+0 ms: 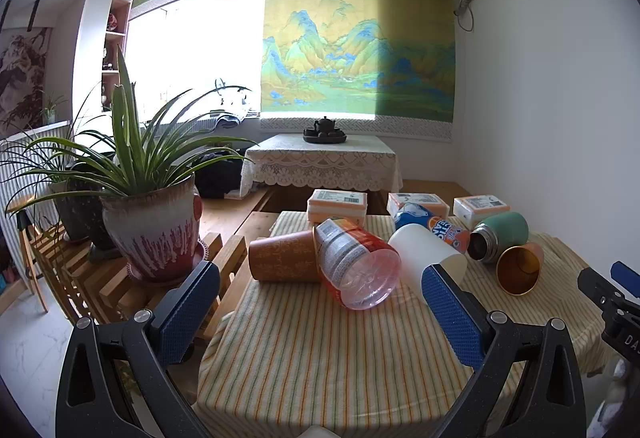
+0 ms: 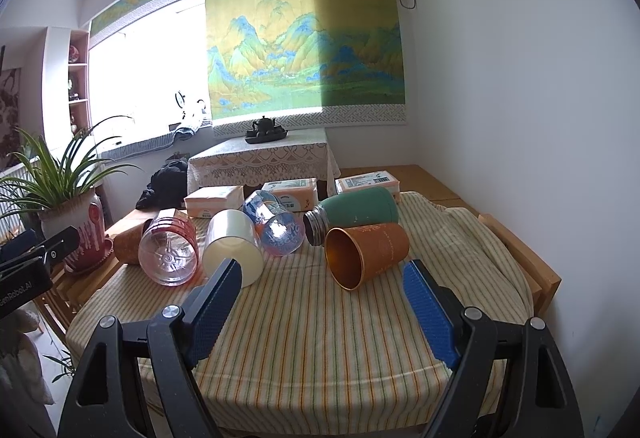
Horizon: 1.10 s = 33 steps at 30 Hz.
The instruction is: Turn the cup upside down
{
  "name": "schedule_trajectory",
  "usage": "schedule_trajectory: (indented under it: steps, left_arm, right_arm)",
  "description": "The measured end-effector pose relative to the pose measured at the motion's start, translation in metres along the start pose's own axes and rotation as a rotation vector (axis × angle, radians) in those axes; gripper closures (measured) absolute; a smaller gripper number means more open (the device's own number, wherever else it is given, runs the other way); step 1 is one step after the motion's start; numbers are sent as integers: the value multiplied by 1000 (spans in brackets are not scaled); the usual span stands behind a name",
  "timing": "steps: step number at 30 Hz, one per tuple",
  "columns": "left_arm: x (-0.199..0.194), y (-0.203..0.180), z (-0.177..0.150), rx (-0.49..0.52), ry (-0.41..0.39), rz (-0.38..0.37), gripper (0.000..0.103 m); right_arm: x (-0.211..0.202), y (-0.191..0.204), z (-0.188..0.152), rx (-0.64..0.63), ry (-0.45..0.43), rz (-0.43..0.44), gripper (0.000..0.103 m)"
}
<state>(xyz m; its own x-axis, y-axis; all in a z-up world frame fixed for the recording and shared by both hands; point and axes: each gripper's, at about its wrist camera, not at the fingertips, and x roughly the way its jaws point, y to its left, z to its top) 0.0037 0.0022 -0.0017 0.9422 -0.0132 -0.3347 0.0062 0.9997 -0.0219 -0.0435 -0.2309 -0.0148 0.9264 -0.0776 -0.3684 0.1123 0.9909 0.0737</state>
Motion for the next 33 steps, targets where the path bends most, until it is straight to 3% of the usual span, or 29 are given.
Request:
schedule_trajectory:
  steps: [33]
  left_arm:
    - [5,2,-2,15,14,-7,1]
  right_arm:
    - [3,0,-3,0,13,3,23]
